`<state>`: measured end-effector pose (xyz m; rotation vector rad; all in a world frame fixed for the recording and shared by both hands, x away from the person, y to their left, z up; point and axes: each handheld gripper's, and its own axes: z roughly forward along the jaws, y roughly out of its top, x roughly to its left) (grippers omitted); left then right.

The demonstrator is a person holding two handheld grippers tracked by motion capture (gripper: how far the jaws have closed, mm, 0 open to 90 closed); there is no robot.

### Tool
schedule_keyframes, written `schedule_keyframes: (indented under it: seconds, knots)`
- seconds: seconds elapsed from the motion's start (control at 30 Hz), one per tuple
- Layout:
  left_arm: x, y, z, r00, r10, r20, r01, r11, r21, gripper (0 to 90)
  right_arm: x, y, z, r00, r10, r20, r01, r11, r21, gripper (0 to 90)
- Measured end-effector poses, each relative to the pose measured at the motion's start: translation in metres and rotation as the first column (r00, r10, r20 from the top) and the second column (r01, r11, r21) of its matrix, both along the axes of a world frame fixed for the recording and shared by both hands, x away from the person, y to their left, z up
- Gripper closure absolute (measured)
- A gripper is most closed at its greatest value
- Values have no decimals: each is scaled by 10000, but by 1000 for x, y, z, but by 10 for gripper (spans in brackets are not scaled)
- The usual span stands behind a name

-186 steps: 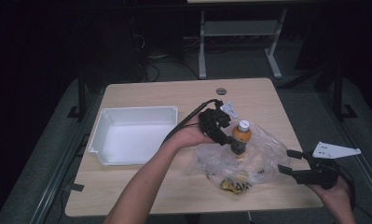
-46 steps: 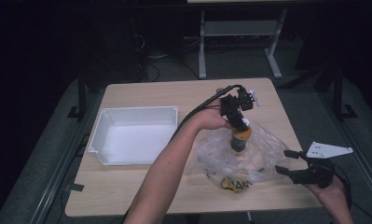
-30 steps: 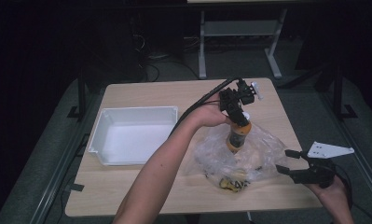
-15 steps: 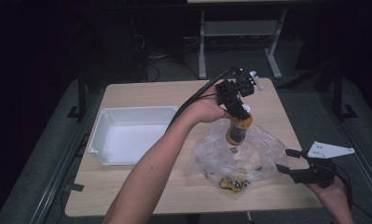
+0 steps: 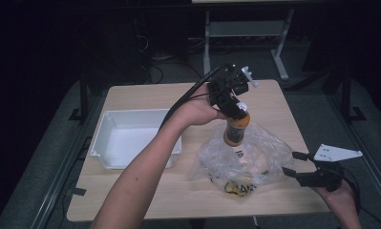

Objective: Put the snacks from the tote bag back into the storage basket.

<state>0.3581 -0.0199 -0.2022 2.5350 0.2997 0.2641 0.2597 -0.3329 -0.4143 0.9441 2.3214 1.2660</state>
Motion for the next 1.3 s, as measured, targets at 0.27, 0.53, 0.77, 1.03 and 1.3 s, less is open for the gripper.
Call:
schedule_keyframes:
  seconds: [0.27, 0.53, 0.77, 1.03, 1.3]
  knots:
    - [-2, 19, 10, 9995, 308, 50, -308, 9994, -138, 593, 1, 0, 0, 10000, -71, -18, 71, 10000, -38, 267]
    - [-8, 43, 14, 9985, 529, 154, -532, 9985, 143, 593, 1, 3, 1, 10000, -58, -25, 57, 10000, -69, 267]
    - [-8, 65, 14, 9964, 842, 114, -839, 9961, -264, 593, 0, 4, 1, 9999, -108, 22, 108, 9999, -89, 267]
    - [-5, 94, 20, 9929, 1186, -62, -1188, 9916, -509, 593, 0, 4, 0, 9999, -153, 11, 153, 9997, -164, 267]
    - [-6, 125, 24, 9821, 1884, 83, -1879, 9815, -371, 593, -1, 3, 0, 9998, -208, 19, 208, 9997, -107, 267]
